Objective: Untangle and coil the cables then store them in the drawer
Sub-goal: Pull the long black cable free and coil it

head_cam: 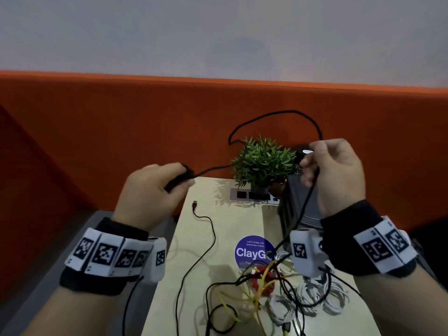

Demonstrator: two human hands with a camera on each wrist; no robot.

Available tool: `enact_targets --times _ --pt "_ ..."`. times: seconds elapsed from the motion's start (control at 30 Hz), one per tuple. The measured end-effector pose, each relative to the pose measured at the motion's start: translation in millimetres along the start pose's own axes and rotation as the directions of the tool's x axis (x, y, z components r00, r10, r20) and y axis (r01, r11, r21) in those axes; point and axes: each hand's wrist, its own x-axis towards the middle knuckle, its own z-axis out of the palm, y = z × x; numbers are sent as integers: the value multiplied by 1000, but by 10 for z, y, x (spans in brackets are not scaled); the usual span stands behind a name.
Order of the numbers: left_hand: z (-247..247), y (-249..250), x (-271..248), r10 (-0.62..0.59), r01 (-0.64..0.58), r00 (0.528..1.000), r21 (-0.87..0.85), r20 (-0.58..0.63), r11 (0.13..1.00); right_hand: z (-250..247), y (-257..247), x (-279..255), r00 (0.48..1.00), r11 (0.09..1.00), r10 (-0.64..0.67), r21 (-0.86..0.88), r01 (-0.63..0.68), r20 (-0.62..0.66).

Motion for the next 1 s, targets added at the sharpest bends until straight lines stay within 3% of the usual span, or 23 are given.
enact_targets --times 0.13,0.23,0.3,0.4,0.5,0.6,0.73,0.87,1.0 --pt "-285 90 51 -70 4 983 -366 -168 930 -138 180 180 993 999 44 -12 -46 -105" --pt "-497 208 86 -45 -95 964 -494 -264 864 -144 273 174 992 994 84 -67 -91 -97" --pt "-573 279 112 -18 -113 970 -515 -241 850 -103 290 114 995 983 69 -164 -80 -67" --pt "-497 318 192 -4 -41 991 -333 -132 942 -17 234 -13 997 884 -36 -463 65 72" --pt "-315 277 241 -41 29 989 -84 -142 996 77 158 -173 956 752 -55 -618 229 288" --pt "-194 270 251 -25 38 987 83 -160 996 133 115 -324 880 675 -60 -630 383 471" --pt "-90 297 260 49 -25 993 215 -104 976 169 14 -459 774 700 -127 -497 512 620" --pt "49 288 211 145 -148 989 284 31 947 178 -163 -485 739 770 -268 -324 550 619" --pt "170 222 117 144 -186 974 260 172 947 154 -456 -395 784 828 -398 -182 530 476"
